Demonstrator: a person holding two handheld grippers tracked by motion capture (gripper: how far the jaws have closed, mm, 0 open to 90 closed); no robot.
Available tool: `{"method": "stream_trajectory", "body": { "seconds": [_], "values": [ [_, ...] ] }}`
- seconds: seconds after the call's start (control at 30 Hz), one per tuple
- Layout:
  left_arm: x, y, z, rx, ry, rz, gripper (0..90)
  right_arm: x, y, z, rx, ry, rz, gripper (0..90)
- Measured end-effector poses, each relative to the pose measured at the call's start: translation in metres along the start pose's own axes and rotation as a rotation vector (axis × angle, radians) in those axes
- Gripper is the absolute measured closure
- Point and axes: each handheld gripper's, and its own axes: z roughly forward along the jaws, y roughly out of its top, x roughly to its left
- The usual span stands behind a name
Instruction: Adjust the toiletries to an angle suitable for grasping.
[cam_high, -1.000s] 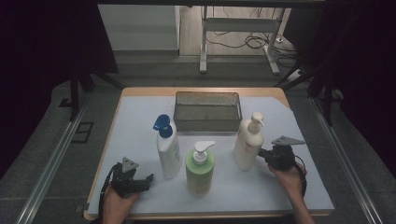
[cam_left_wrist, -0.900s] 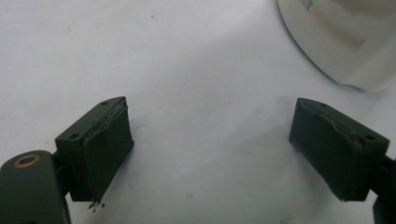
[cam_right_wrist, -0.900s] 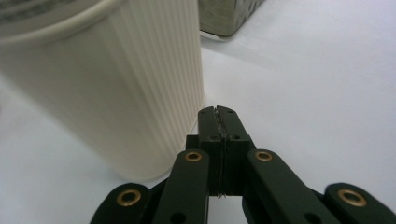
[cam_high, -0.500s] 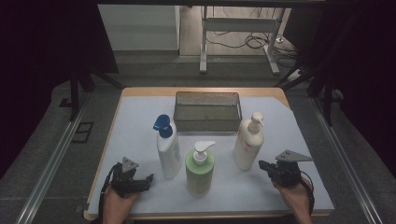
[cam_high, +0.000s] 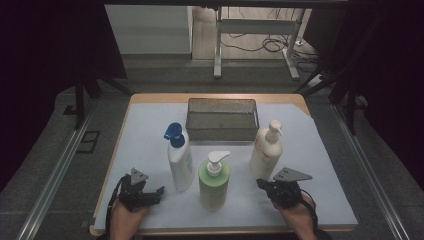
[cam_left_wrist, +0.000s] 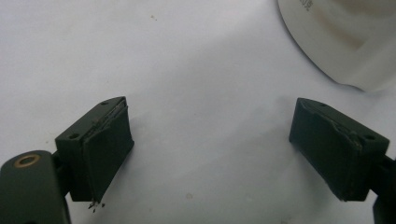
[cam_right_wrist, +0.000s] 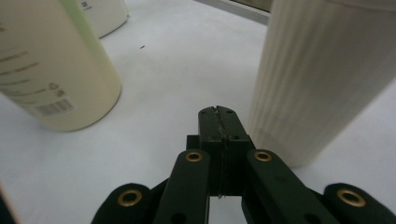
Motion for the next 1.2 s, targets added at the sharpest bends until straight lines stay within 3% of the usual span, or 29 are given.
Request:
{"method": "stream_trajectory", "body": {
  "seconds": [0.23,0.4,0.5,0.97,1.2],
  "values": [
    [0.0,0.0,0.0,0.0,0.001,0.002,12.6,0.001,0.004,0.018,0.01,-0.055,-0.022,89.5],
    [0.0,0.0,0.0,-0.001,-0.002,-0.002,12.6,-0.001,0.003,0.022,0.018,-0.097,-0.029,89.5],
    [0.0,0.0,0.0,0.0,0.0,0.0,12.6,-0.006,0.001,0.02,0.011,-0.085,-0.013,89.6],
    [0.0,0.0,0.0,0.0,-0.002,-0.002,12.6,-0.026,-0.005,0.01,0.015,-0.122,-0.001,89.5],
    [0.0,0.0,0.0,0.0,-0.002,-0.001,12.6,-0.023,-0.004,0.007,0.014,-0.102,-0.006,84.9]
  ]
}}
